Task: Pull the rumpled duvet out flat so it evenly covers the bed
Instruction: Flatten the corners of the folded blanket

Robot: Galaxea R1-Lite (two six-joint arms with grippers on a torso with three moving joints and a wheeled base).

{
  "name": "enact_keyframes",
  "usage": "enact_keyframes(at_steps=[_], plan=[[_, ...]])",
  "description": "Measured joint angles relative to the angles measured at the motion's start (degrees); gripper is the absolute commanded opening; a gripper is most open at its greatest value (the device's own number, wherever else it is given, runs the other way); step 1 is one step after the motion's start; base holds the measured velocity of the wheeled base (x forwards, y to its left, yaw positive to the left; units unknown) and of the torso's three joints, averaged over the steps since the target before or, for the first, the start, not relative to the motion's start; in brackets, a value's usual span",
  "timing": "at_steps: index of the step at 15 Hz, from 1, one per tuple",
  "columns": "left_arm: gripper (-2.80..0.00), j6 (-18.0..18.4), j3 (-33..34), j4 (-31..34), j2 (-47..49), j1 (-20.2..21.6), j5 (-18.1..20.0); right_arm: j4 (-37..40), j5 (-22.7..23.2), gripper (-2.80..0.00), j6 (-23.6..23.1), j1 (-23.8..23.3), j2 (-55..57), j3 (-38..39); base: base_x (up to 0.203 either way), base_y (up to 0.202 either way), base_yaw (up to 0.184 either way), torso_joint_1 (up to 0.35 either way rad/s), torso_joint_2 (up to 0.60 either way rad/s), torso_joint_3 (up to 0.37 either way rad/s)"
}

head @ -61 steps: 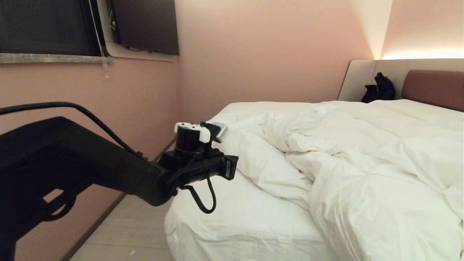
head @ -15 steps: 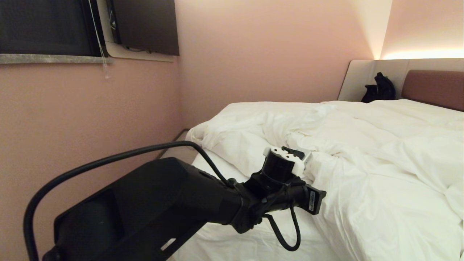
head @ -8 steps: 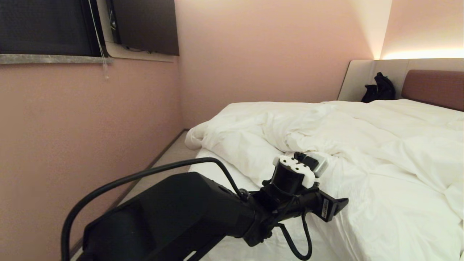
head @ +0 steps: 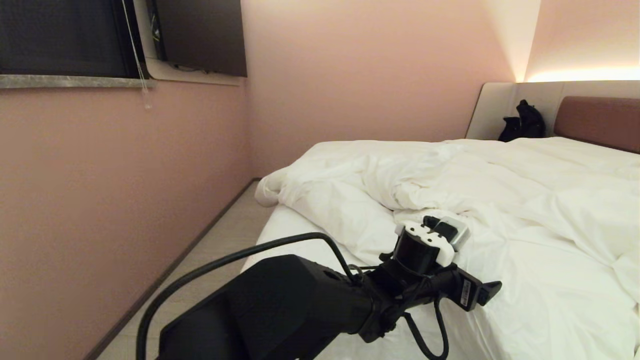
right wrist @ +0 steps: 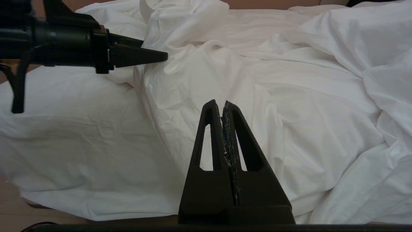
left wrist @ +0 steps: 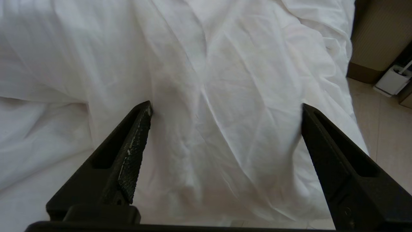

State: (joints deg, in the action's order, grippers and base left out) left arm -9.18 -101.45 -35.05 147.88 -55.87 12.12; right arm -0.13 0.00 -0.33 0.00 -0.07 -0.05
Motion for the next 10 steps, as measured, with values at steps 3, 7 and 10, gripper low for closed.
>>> enact_keyframes(at_steps=[3, 7, 10], plan=[[0.0, -0.1, -5.2, 3.1, 3.5, 0.0, -0.3, 0.0, 0.0, -2.8, 0.0, 0.0, 0.0, 0.0, 0.0, 0.0, 0.0, 0.0, 0.0, 0.0], [0.0, -0.1, -9.5, 6.7, 6.8, 0.7, -0.3, 0.0, 0.0, -2.8, 0.0, 0.0, 0.0, 0.0, 0.0, 0.0, 0.0, 0.0, 0.0, 0.0], [0.0, -0.1, -9.8, 7.8, 7.7, 1.0, -0.4, 0.0, 0.0, -2.8, 0.0, 0.0, 0.0, 0.0, 0.0, 0.0, 0.0, 0.0, 0.0, 0.0]])
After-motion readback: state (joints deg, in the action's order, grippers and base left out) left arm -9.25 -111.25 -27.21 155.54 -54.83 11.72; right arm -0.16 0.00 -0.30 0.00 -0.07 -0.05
